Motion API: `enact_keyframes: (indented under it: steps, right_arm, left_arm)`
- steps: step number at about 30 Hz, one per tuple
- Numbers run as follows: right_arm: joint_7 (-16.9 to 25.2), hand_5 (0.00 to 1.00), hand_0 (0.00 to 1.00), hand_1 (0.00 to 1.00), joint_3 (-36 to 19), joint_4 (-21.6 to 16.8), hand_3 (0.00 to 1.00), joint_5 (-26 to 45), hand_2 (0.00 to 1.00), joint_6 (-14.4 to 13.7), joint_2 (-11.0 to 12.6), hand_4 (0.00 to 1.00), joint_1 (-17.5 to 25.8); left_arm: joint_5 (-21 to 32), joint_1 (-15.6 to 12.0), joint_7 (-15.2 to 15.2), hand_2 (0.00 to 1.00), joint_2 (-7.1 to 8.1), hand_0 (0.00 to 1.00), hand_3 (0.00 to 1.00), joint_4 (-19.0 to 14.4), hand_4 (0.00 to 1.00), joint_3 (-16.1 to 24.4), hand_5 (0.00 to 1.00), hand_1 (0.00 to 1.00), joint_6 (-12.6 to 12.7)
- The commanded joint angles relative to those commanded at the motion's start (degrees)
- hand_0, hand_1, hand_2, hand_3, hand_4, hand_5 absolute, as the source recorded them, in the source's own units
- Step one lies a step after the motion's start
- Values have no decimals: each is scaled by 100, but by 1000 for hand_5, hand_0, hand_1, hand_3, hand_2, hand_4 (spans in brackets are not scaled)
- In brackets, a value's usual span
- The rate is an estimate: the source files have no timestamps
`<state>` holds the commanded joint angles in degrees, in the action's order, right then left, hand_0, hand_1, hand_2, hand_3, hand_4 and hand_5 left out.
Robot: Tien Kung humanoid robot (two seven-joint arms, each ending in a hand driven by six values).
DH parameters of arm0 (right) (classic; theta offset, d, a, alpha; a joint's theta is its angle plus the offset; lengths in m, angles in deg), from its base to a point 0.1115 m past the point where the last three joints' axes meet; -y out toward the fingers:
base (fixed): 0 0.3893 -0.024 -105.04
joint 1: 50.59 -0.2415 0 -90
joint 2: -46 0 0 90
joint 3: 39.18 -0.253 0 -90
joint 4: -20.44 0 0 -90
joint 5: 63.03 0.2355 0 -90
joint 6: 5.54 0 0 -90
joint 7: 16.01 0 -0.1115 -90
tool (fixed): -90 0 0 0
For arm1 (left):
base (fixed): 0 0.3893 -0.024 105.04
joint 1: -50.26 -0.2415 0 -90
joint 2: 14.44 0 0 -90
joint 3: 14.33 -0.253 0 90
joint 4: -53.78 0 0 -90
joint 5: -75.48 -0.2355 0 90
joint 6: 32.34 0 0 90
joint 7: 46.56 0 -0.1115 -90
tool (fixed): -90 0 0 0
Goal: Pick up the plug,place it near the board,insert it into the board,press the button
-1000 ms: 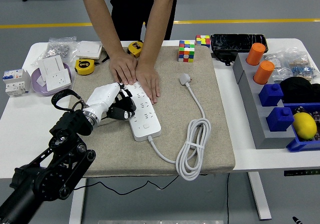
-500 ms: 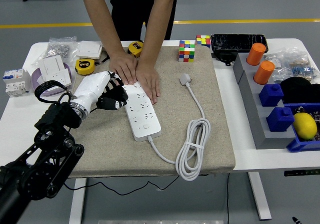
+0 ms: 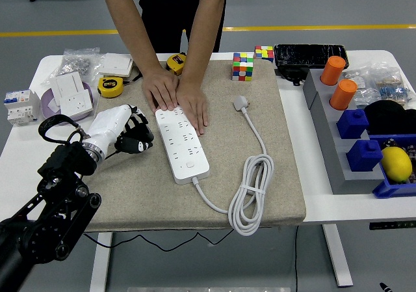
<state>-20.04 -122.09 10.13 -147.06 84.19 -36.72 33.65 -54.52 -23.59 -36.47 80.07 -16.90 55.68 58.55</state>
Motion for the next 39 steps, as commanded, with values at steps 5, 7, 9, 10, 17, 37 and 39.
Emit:
enact_keyframes:
  steps: [5,7,9,10,17,37,39]
  right_arm:
    - [-15,998,908,765,-43,0,770,-62,743,9,11,998,10]
    - [-16,998,908,765,-43,0,770,-64,743,11,12,998,11]
    - [-15,998,908,765,-33,0,770,-59,743,12,14,998,9]
    - [-15,998,908,765,-34,0,770,-59,743,12,14,998,9]
    - [-12,998,909,765,-10,0,770,-45,743,14,16,998,5]
    - [5,998,909,766,-155,0,771,-91,743,5,-32,998,73]
    - [5,998,909,766,-160,0,771,-95,743,5,-38,998,75]
  left_arm:
    - [0,11,-47,544,-15,420,546,34,870,16,309,562,19]
    - [0,10,-25,814,-6,802,795,40,998,41,788,862,-92]
    - [0,5,7,814,5,802,795,45,998,57,788,862,-205]
    - [0,1,27,814,8,802,795,48,998,65,788,862,-258]
    - [360,-63,-52,943,-3,980,903,-11,998,109,998,998,-206]
    - [4898,-1445,-2238,884,-167,866,906,-1879,998,10,998,936,741]
    - [5382,-1496,-2272,884,-167,866,906,-1897,998,11,998,936,746]
